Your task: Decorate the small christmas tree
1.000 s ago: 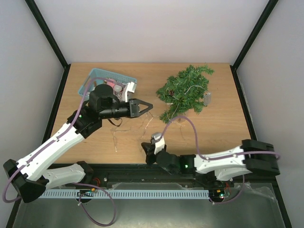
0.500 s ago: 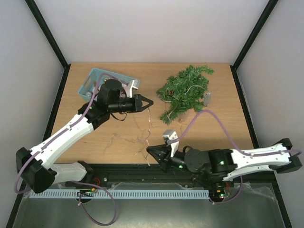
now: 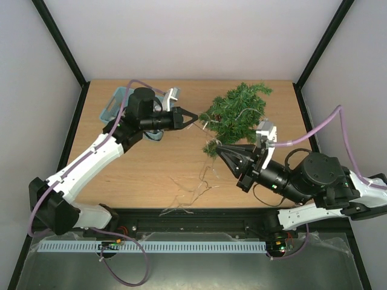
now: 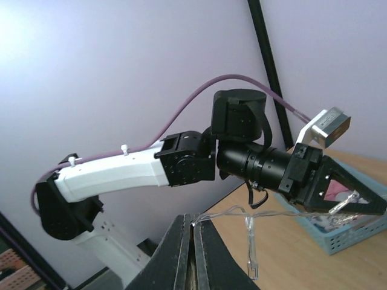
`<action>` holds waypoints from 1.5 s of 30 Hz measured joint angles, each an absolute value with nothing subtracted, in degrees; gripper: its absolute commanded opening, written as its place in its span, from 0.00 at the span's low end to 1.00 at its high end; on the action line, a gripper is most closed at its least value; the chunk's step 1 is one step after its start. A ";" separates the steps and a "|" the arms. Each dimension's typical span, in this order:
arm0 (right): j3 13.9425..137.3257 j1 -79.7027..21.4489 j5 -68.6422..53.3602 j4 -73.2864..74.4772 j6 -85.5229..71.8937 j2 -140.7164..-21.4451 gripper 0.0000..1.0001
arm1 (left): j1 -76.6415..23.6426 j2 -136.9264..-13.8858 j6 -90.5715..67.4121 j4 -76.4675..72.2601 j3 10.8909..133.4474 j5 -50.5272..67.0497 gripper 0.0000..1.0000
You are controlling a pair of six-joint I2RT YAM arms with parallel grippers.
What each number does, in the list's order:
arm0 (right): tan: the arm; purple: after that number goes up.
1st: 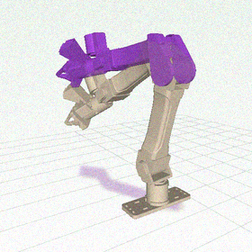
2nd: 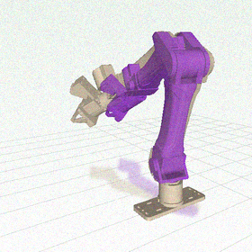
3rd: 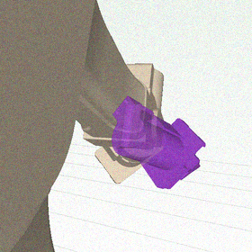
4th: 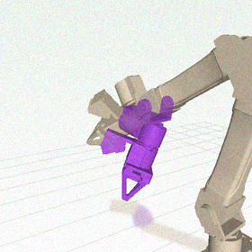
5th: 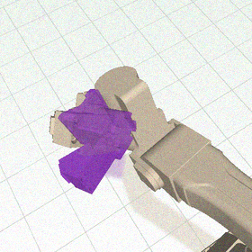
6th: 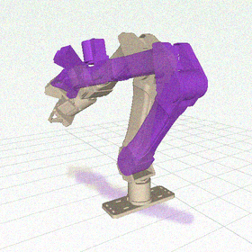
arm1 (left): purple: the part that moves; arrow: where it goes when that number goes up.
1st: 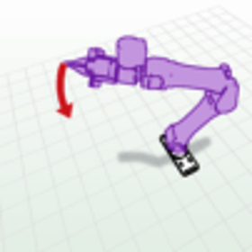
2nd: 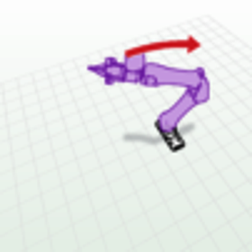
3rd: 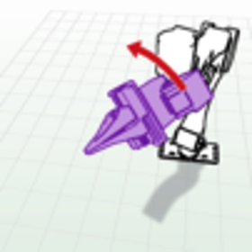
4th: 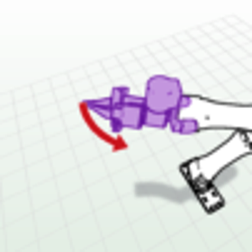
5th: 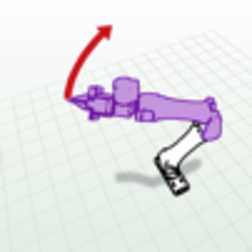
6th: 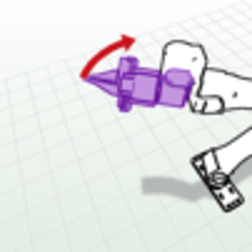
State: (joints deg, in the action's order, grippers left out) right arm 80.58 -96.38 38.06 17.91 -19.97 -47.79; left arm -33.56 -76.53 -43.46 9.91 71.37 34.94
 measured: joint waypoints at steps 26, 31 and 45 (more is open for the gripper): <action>109.32 -74.19 22.83 19.25 -12.71 -78.30 0.01 | -28.18 -51.72 -38.52 15.25 50.89 13.28 0.60; 112.46 -68.49 18.06 19.70 -13.67 -80.93 0.01 | -32.51 -39.62 -40.66 13.67 40.88 11.70 0.66; 121.21 -59.09 6.13 22.44 -16.38 -90.32 0.01 | -45.45 -38.24 -38.94 -1.23 26.59 6.96 0.75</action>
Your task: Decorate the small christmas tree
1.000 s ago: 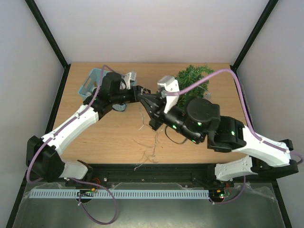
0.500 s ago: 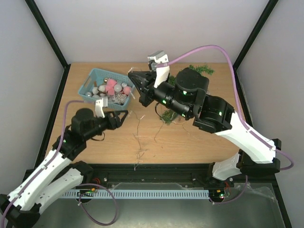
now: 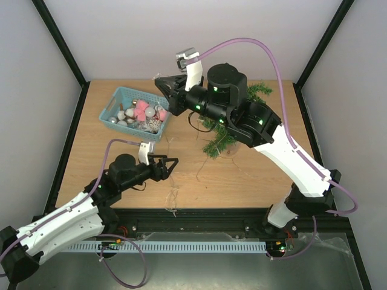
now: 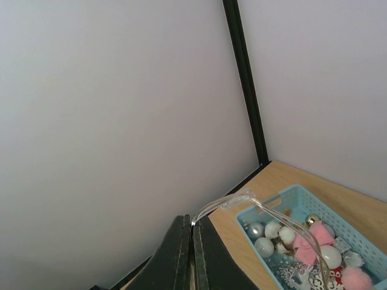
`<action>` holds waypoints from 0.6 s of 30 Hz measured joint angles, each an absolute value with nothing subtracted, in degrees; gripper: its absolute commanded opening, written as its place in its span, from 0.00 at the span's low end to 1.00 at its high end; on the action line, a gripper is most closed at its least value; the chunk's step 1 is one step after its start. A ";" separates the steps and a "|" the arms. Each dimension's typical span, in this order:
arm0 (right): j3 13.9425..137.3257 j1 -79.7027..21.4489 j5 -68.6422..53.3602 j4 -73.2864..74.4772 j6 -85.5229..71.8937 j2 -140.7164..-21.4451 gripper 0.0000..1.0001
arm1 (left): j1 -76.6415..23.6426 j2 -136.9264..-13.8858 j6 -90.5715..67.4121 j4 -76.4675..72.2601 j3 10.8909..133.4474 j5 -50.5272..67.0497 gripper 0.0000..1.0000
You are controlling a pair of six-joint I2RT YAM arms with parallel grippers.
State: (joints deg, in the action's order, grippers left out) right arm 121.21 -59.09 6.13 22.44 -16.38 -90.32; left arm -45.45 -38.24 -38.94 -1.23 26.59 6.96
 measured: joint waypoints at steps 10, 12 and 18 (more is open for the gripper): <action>122.04 -55.02 1.45 22.68 -17.69 -90.52 0.01 | -47.05 -48.62 -35.33 -5.04 27.86 0.14 0.26; 122.04 -53.49 0.16 22.68 -18.11 -90.50 0.01 | -47.77 -50.50 -34.59 -4.97 29.76 -1.21 0.06; 122.08 -45.25 -4.95 22.68 -19.51 -90.52 0.01 | -51.96 -51.51 -33.21 -1.10 38.02 -5.28 0.02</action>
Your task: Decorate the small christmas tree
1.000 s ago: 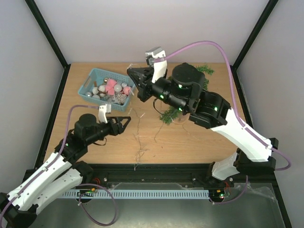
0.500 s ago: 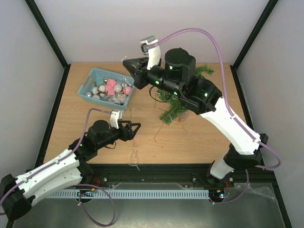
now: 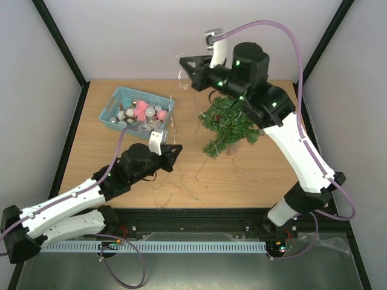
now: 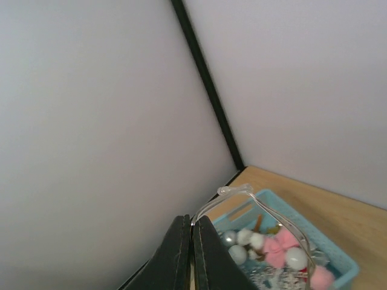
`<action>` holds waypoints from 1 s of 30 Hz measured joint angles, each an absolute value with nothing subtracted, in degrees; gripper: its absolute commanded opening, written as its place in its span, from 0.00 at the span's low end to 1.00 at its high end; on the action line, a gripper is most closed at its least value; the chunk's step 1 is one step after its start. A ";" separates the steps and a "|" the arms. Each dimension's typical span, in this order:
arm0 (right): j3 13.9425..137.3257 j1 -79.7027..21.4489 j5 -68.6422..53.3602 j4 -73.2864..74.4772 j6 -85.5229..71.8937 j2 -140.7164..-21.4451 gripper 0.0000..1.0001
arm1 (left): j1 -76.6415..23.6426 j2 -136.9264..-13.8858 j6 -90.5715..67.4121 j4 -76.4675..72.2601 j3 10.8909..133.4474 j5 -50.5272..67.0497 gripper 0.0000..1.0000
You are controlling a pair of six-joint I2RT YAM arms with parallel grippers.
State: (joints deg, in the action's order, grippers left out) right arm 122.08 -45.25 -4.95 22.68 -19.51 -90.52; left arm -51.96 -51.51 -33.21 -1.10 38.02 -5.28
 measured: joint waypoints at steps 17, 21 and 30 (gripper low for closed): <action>126.13 -17.04 -28.14 19.18 -29.26 -100.55 0.01 | -60.25 -61.76 -32.34 18.22 78.35 -1.63 0.02; 125.86 -11.05 -32.93 17.85 -31.59 -101.06 0.01 | -61.63 -68.18 -32.12 20.95 87.39 3.75 0.02; 117.34 0.45 -43.97 12.91 -37.65 -98.70 0.02 | -65.98 -78.56 -33.04 24.05 98.83 14.50 0.02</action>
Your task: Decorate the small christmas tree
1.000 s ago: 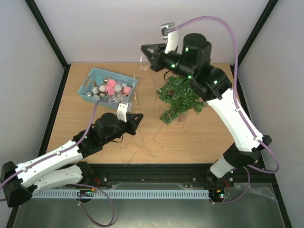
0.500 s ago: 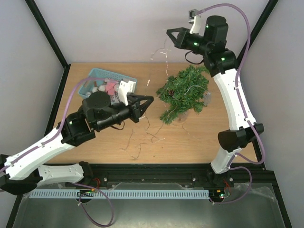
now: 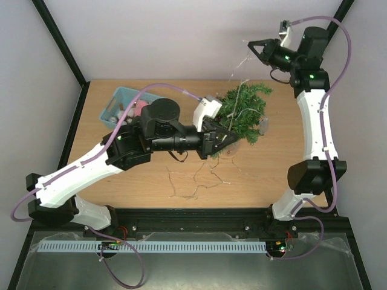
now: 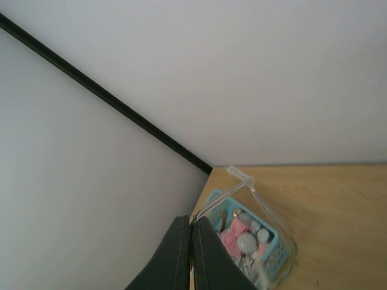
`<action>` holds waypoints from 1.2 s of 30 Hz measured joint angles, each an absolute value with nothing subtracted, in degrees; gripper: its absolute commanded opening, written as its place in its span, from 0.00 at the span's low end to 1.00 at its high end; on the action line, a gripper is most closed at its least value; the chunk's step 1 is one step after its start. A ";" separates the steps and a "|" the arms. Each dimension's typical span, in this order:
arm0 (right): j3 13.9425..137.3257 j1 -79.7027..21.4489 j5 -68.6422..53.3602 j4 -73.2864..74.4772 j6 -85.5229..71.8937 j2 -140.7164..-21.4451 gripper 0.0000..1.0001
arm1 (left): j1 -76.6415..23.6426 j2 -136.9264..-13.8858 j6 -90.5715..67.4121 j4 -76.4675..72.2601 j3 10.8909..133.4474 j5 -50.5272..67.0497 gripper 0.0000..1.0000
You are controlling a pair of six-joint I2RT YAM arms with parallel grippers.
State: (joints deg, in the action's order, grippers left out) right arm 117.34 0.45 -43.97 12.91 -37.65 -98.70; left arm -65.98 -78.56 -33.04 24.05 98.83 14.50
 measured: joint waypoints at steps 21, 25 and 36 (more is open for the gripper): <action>91.18 10.52 -46.28 9.30 -35.03 -80.68 0.01 | -71.83 -95.07 -36.69 22.37 110.26 28.16 0.02; 85.97 11.29 -45.30 9.47 -33.52 -77.62 0.01 | -71.85 -97.10 -37.06 22.26 110.80 29.82 0.02; 78.50 11.73 -42.54 11.68 -30.30 -73.38 0.01 | -74.00 -98.85 -37.69 22.20 109.08 31.29 0.02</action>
State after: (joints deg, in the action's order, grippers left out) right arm 78.50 11.73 -42.54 11.68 -30.30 -73.38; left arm -74.00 -98.85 -37.69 22.20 109.08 31.29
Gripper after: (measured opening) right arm 0.017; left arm 0.024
